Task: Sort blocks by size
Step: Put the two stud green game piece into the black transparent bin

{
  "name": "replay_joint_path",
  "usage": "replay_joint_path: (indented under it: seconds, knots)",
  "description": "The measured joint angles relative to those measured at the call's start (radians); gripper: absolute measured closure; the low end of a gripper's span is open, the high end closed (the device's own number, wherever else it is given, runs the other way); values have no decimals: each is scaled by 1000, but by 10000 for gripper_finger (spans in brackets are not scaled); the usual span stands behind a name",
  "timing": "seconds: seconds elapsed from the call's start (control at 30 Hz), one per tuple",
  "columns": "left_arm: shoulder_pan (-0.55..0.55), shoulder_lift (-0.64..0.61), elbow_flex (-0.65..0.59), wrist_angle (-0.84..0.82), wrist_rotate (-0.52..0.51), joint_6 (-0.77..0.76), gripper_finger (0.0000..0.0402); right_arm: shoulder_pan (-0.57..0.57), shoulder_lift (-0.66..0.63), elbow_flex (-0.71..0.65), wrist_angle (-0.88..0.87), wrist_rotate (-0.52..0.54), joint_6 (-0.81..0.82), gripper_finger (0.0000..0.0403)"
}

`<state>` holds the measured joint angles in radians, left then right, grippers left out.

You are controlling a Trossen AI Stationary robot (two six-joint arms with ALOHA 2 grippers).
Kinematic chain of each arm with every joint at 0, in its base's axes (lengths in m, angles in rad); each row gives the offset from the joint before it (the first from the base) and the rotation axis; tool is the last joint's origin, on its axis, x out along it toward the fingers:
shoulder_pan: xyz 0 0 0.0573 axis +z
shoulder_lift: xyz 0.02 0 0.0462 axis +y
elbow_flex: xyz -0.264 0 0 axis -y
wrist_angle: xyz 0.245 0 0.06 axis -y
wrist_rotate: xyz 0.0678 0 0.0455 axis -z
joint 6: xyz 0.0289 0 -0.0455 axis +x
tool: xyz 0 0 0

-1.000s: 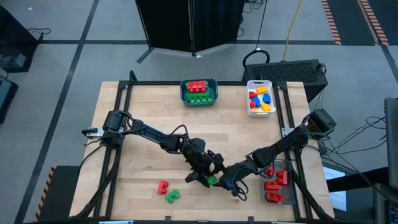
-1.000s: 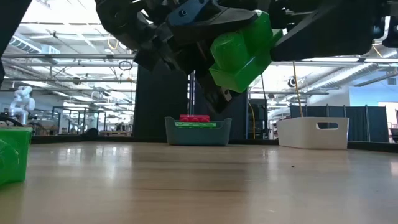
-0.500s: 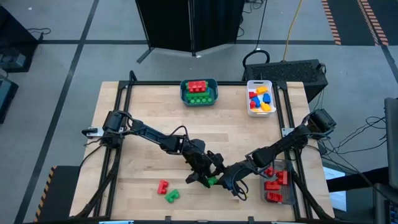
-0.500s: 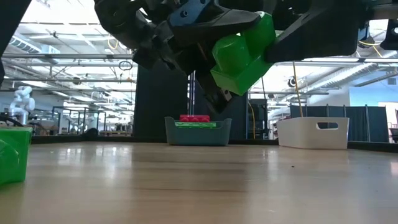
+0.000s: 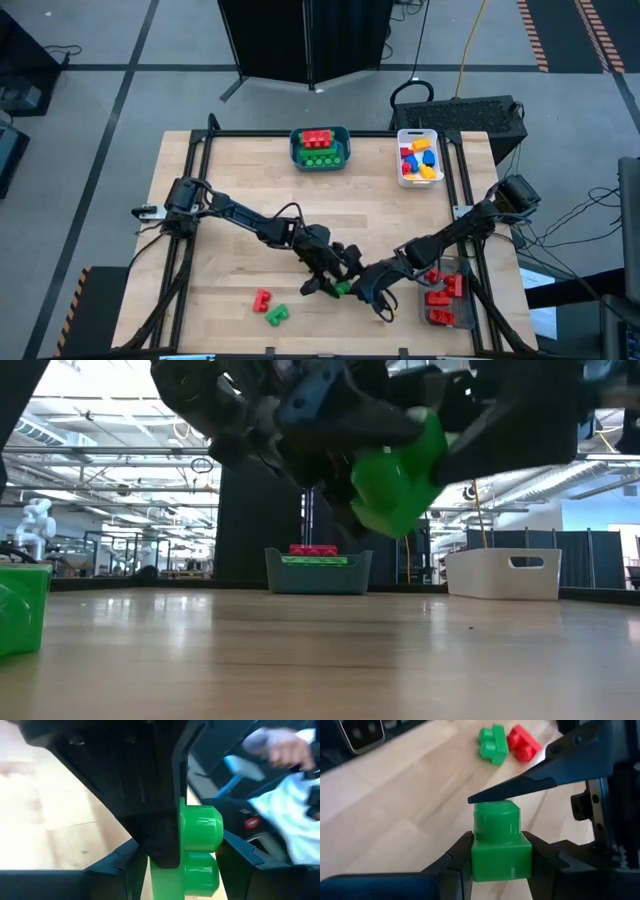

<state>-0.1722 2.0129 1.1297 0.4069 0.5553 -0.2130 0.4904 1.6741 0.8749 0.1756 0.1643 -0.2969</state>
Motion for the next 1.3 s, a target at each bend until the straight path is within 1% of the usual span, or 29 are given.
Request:
replay_joint_path:
  seconds: [0.13,0.27,0.4,0.63,0.77,1.07,1.3]
  knots:
    - [7,-2,2,-46,-36,62,207,-1,-17,-1,-62,25,31,283]
    - [21,-24,2,-142,-40,62,206,0,-50,-1,-142,43,77,283]
    - [38,-61,2,-227,-43,63,205,2,-83,-1,-185,47,95,283]
    - [48,-108,0,-303,-54,60,205,5,-138,1,-271,45,141,283]
    - [47,-145,0,-359,-105,39,205,14,-159,1,-329,45,172,283]
    - [41,-255,0,-570,-259,38,205,78,-229,1,-476,43,305,282]
    - [-20,-324,-22,-583,-329,38,205,144,-338,1,-614,43,467,282]
